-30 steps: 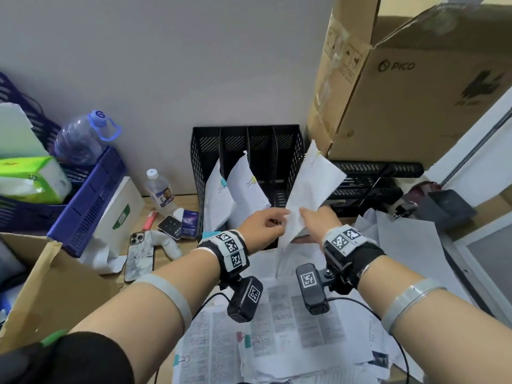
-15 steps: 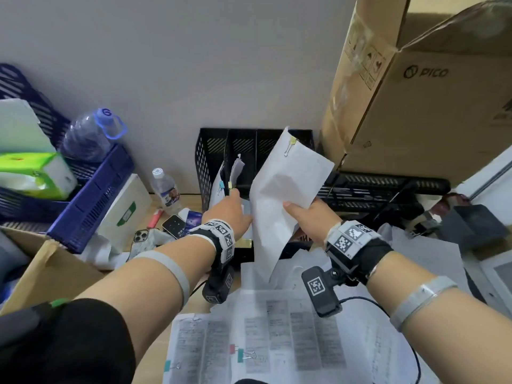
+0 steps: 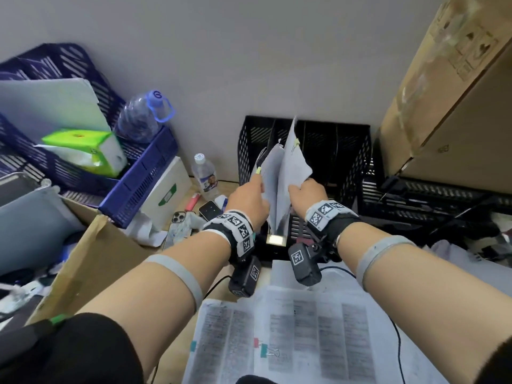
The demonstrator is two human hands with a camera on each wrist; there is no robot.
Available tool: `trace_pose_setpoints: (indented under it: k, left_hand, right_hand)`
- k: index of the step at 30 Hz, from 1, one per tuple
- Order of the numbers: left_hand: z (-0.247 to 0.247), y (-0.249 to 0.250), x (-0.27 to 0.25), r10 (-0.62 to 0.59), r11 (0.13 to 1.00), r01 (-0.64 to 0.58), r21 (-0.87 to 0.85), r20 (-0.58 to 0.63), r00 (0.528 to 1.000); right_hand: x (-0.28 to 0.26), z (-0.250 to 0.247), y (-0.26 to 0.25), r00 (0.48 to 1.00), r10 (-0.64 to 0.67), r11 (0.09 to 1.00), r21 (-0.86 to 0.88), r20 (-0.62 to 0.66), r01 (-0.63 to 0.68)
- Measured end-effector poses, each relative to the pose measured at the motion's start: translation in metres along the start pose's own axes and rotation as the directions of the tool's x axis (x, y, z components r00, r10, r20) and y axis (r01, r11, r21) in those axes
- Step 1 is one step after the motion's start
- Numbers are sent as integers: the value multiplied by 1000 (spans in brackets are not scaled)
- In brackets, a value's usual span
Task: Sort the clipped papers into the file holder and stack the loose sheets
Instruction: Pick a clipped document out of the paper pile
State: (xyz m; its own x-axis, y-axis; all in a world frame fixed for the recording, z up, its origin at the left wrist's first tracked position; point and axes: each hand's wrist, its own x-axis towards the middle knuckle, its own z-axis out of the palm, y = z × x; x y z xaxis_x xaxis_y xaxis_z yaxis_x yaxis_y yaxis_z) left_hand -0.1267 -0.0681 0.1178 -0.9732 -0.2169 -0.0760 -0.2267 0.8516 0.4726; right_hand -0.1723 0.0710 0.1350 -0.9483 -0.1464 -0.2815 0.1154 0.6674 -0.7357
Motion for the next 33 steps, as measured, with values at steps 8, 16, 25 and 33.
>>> trace_pose_setpoints:
  k: [8,16,25,33]
  left_hand:
    - [14,-11,-3,77,989,-75,-130,10,997]
    - [38,-26,-27,146,953,-141,-268,2,989]
    - [118,-89,-98,-136,924,342,-171,689,712]
    - [153,-93,-131,-241,810,532,-248,686,687]
  right_hand:
    - [2,28,25,983,1,999,-47,182,7]
    - [-38,32,78,940,123,992,-61,319,-109]
    - [-116,79,170,849,363,897,-390,384,-207]
    - [-158,107,203,867,394,916,-210,304,-343]
